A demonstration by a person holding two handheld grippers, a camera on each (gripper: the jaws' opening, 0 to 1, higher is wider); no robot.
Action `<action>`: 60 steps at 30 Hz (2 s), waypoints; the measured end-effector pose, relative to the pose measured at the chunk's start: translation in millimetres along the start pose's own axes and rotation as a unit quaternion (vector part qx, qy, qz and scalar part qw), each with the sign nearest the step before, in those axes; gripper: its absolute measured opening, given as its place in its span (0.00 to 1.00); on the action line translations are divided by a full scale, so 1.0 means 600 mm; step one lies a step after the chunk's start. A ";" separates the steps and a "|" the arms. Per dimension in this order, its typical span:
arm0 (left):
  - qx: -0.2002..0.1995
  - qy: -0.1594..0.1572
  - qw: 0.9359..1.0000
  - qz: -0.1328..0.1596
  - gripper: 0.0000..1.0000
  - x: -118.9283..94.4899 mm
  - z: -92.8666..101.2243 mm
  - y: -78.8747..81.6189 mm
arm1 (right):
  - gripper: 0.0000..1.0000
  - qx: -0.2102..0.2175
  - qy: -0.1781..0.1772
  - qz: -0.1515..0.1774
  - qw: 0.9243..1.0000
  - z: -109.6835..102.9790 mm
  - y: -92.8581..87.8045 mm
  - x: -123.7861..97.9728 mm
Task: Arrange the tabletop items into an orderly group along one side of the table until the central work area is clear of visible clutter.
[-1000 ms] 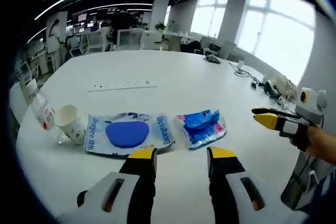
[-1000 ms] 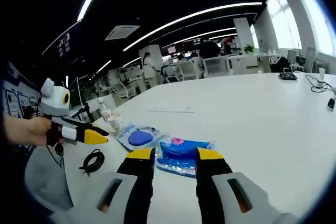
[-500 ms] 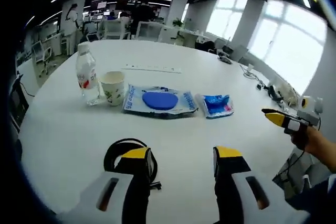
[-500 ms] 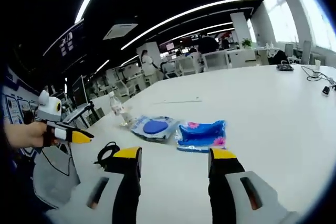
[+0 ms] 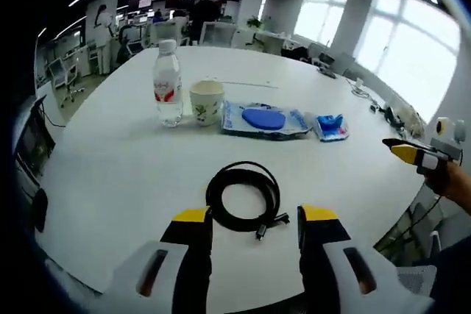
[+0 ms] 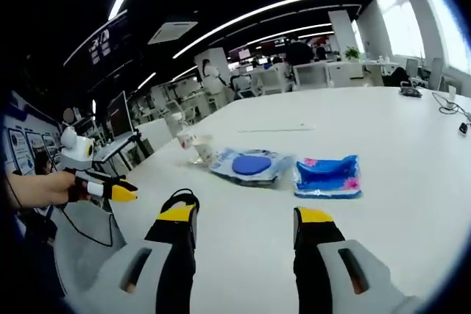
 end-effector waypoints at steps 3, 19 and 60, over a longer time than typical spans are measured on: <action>0.002 0.005 1.000 -0.010 0.44 0.004 -0.022 -0.011 | 0.50 -0.025 0.016 -0.012 0.999 -0.037 -0.001 0.029; 0.008 -0.006 0.999 -0.048 0.39 0.086 -0.052 0.003 | 0.47 -0.049 0.045 -0.113 0.991 -0.123 -0.060 0.215; 0.179 0.134 0.973 -0.050 0.10 0.169 -0.047 -0.020 | 0.11 -0.106 -0.016 -0.187 0.976 -0.148 -0.104 0.319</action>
Point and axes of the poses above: the point that each gripper's makers call its tool centre point, and the gripper's own axes: x roughly forward along the fingers, z roughly to its right, y roughly out of its top, the point moved 4 cm from there along -x, roughly backward along the fingers, and after that the axes turned 1 degree about -z, right-handed, at the moved point
